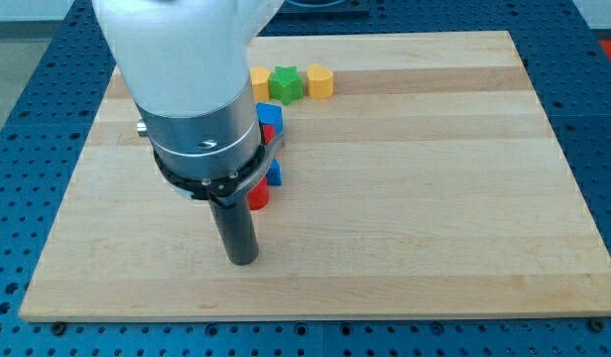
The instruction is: Push the red circle away from the blue triangle
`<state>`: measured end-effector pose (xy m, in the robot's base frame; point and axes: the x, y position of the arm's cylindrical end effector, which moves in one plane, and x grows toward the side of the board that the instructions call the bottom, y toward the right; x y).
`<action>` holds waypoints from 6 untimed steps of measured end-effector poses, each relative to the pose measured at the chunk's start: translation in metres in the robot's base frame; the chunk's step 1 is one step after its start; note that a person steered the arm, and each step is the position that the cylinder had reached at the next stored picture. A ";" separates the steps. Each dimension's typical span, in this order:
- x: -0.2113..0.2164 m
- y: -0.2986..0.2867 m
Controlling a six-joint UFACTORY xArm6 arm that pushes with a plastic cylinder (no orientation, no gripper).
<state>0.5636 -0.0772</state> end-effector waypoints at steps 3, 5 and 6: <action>-0.065 0.110; -0.100 0.065; -0.090 0.000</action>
<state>0.4739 -0.0775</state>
